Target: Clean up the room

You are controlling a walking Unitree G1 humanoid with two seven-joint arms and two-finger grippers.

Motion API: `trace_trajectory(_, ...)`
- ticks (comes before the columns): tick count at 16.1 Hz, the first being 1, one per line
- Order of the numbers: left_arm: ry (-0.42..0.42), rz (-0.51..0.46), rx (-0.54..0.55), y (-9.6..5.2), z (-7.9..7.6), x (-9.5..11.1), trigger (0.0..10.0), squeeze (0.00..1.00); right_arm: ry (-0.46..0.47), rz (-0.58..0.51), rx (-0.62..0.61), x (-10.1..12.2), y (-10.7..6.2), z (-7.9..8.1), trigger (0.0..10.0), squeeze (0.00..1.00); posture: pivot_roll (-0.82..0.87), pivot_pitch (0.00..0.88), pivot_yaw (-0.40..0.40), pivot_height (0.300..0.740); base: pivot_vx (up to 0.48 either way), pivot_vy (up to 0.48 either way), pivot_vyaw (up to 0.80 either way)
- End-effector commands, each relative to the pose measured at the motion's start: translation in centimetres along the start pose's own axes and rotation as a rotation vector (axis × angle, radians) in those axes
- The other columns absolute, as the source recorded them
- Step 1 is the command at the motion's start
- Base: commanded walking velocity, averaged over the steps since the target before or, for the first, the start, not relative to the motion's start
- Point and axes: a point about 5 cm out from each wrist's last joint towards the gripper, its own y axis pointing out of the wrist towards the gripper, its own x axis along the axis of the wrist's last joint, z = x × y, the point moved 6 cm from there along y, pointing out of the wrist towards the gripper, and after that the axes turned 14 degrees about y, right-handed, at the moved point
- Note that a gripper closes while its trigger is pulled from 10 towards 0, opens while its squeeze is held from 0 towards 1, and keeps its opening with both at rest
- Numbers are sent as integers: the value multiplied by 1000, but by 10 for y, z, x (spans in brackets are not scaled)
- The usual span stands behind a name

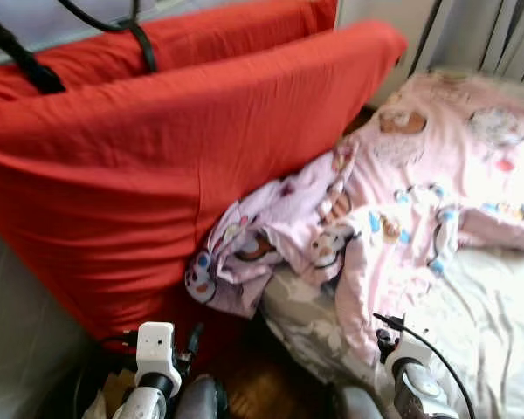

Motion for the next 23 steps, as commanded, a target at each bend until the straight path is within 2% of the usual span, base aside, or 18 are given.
trace_trajectory(1,-4,11,-4,-5,3,-2,10000,0,22,16,-9,-4,0,0,10000,1000,63,221,51,624,0,0,0)
trace_trajectory(2,2,6,-12,-8,3,1,10000,0,37,9,5,-1,1,3,10000,1000,74,243,55,624,0,0,0)
trace_trajectory(3,6,-1,-16,-12,3,6,10000,0,52,-10,38,5,2,12,10000,925,84,261,56,624,0,0,0)
trace_trajectory(4,7,-2,-17,-15,3,8,10000,0,65,-25,70,10,2,19,10000,0,95,277,58,624,0,0,0)
trace_trajectory(5,10,-1,-21,-20,3,9,10000,0,86,-49,115,17,3,29,10000,0,103,286,58,624,0,0,0)
trace_trajectory(6,14,7,-24,-24,4,8,10000,0,118,-75,160,26,3,39,10000,792,107,291,58,624,0,0,0)
trace_trajectory(7,13,28,-20,-28,8,3,10000,0,110,-89,161,31,4,43,10000,1000,107,298,57,624,0,0,0)
trace_trajectory(8,12,39,-20,-30,8,0,10000,0,102,-89,147,32,5,42,10000,992,106,302,57,624,0,0,0)
trace_trajectory(9,11,48,-23,-32,7,-2,10000,0,87,-88,127,31,5,39,10000,0,107,301,56,624,0,0,0)
trace_trajectory(12,6,63,-29,-34,4,-4,10000,0,100,-123,104,35,4,32,10000,0,99,295,51,624,0,0,0)
trace_trajectory(13,4,69,-32,-34,3,-6,10000,0,89,-176,89,41,3,28,10000,0,99,295,51,624,0,0,0)
trace_trajectory(14,2,74,-33,-34,1,-9,10000,0,117,-223,88,45,0,26,10000,0,86,280,44,624,0,0,0)
trace_trajectory(15,2,76,-33,-34,1,-10,10000,0,133,-233,85,45,-1,25,10000,0,86,280,44,624,0,0,0)
trace_trajectory(18,-1,78,-38,-34,-2,-11,10000,0,191,-178,75,21,-5,19,10000,0,76,264,42,624,0,0,0)
trace_trajectory(21,12,70,-43,-34,-3,-9,10000,0,173,-91,143,-2,-8,33,10000,0,78,261,43,624,0,0,0)
trace_trajectory(23,11,67,-40,-34,-2,-8,10000,0,153,-85,144,-3,-8,34,10000,0,83,246,41,624,0,0,0)
